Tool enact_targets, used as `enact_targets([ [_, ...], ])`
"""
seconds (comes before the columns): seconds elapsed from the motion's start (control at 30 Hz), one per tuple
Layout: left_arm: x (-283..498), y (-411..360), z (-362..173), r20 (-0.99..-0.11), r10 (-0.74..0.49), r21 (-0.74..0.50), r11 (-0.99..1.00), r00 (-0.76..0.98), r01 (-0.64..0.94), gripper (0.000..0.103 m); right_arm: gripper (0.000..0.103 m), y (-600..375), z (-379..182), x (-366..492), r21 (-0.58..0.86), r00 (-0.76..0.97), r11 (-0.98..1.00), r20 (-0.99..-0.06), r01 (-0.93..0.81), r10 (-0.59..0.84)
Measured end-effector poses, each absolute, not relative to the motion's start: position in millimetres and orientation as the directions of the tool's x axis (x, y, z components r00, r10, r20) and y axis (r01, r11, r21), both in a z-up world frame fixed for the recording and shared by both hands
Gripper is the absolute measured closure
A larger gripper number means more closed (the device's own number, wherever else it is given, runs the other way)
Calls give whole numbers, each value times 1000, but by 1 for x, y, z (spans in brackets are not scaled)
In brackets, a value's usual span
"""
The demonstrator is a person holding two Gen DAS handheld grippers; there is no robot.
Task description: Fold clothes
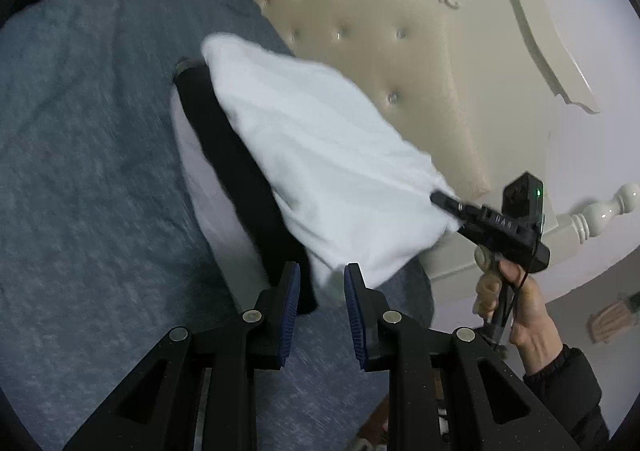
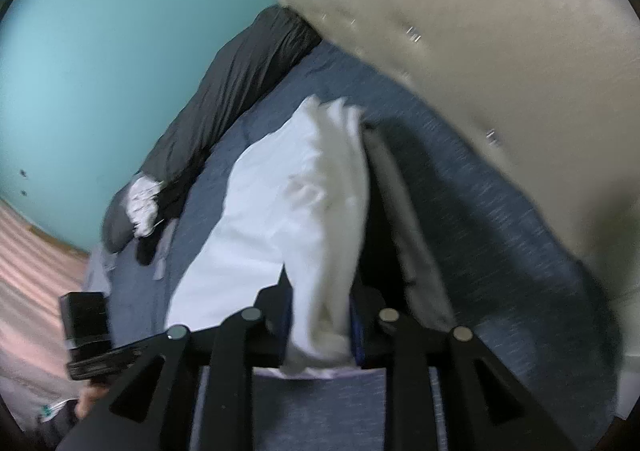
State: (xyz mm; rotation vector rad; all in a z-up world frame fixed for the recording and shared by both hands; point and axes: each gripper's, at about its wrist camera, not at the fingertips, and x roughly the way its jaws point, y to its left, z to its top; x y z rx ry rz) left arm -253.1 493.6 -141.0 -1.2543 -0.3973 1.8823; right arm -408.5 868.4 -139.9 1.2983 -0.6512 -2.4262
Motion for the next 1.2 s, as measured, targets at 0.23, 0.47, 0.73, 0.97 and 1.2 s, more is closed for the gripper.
enact_targets([
  [0.23, -269, 516, -100, -624, 740, -519, -633, -251, -575, 78, 80, 865, -110, -389, 255, -670, -966, -709, 44, -218],
  [0.47, -274, 548, -110, -657, 719, -471, -625, -225, -622, 78, 80, 832, -95, -401, 279, -660, -939, -669, 202, -341],
  [0.73, -259, 542, -146, -679, 710, -476, -618, -186, -626, 79, 94, 826, -143, -435, 239, -572, -965, -779, 106, -255],
  [0.97, -254, 542, -146, -673, 711, -460, -617, -202, -639, 79, 95, 849, -139, -432, 267, -619, -963, -751, 31, -229],
  [1.2, -251, 542, -145, -674, 708, -452, -620, -210, -641, 79, 95, 809, -111, -456, 297, -579, -931, -729, 212, -365],
])
